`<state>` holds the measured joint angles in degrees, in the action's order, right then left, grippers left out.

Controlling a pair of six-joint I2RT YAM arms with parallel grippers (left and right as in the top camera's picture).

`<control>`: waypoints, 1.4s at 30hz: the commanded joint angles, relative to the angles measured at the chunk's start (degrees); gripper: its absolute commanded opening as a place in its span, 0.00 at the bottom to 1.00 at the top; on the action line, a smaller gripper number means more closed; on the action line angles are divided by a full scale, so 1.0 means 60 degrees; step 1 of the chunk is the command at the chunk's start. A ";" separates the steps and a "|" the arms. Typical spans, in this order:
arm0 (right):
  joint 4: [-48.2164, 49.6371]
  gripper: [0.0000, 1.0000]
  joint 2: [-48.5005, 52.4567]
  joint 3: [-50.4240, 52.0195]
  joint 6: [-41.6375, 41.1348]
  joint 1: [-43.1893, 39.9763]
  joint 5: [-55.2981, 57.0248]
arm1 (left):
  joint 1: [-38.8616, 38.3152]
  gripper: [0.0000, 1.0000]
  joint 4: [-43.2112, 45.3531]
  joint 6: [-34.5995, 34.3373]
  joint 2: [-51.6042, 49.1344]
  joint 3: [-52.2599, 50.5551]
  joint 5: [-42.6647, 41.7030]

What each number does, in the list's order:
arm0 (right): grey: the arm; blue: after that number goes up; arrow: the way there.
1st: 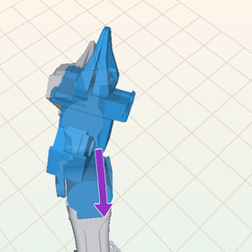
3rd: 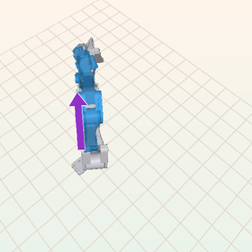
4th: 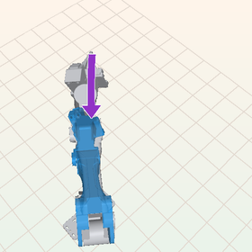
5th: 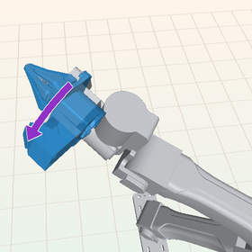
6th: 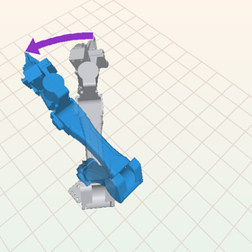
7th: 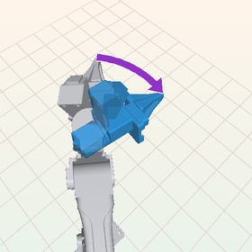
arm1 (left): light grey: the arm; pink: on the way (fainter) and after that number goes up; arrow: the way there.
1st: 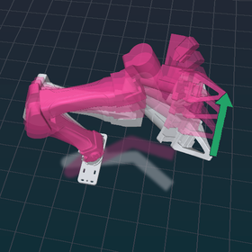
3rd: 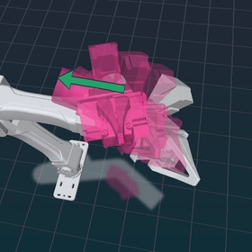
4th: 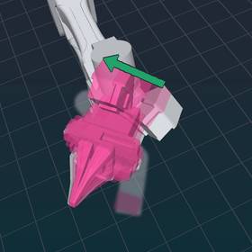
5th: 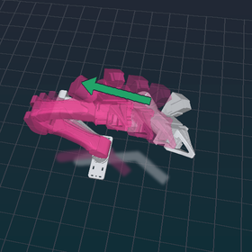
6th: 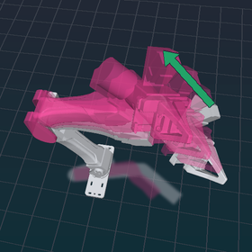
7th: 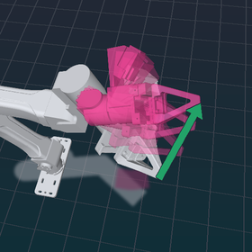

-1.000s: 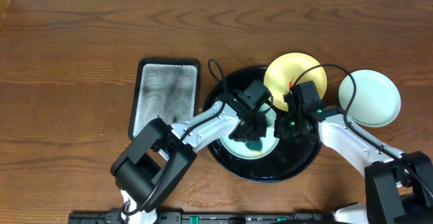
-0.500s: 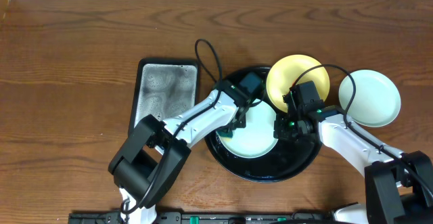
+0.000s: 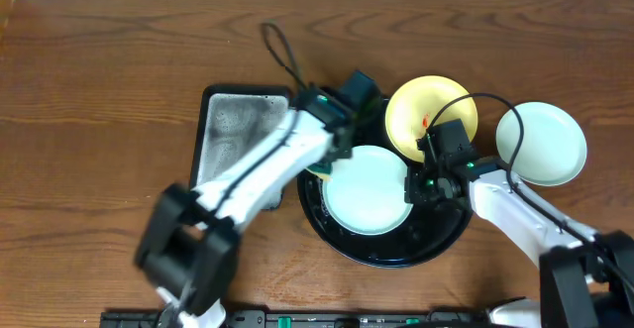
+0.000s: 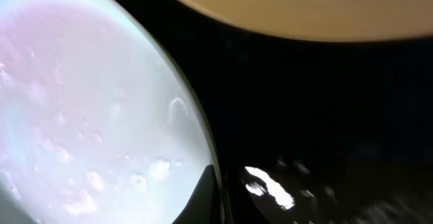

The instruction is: Clean dirty plates on tray and stack at the side

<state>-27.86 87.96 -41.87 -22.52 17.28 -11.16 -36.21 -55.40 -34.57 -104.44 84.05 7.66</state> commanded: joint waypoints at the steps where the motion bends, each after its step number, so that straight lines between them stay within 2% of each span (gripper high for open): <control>1: -0.0124 0.01 -0.0984 -0.0011 0.0408 -0.0058 0.0867 | 0.1286 0.08 -0.0557 0.0648 0.1060 0.0237 0.0080; 4: -0.0565 0.01 -0.1530 -0.0233 0.0408 -0.0025 0.1086 | 0.2310 0.08 -0.1005 0.0670 0.1137 0.0229 0.0073; 6: -0.1089 0.01 -0.1847 -0.0525 0.0419 0.0091 0.1559 | 0.2914 0.08 -0.1005 0.1140 0.1056 0.0080 -0.0124; 10: -0.2215 0.01 -0.2233 -0.1348 0.0940 0.0539 0.2674 | 0.3756 0.17 -0.0750 0.2149 0.0889 -0.0466 -0.1209; 12: -0.2769 0.01 -0.2277 -0.1792 0.0991 0.0772 0.3297 | 0.3978 0.25 -0.0718 0.2233 0.0867 -0.0685 -0.1290; 15: -0.3661 0.01 -0.2284 -0.2652 0.1093 0.1224 0.4160 | 0.4244 0.29 -0.0721 0.2364 0.0871 -0.0794 -0.1341; 18: -0.4156 0.01 -0.2288 -0.3246 0.1235 0.1614 0.4645 | 0.4415 0.31 -0.0732 0.2455 0.0885 -0.0772 -0.1625; 22: -0.4998 0.01 -0.2288 -0.3974 0.1231 0.2255 0.5727 | 0.4648 0.40 -0.0725 0.2586 0.1027 -0.0772 -0.2463; 31: -0.5832 0.01 -0.2284 -0.4295 0.1235 0.3880 0.8178 | 0.4721 0.60 -0.0732 0.2583 0.1672 -0.0772 -0.2532; 38: -0.5883 0.01 -0.2229 -0.4295 0.1555 0.4903 0.8980 | 0.4721 0.61 -0.1078 0.2583 0.2379 -0.0772 -0.2532; 42: -0.6014 0.01 -0.2175 -0.4295 0.1555 0.5617 1.0269 | 0.4721 0.63 -0.1381 0.2583 0.2896 -0.0772 -0.2524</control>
<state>-63.61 74.98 -66.37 -14.11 47.99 41.32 -8.23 -62.72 -19.44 -89.82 79.07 -7.38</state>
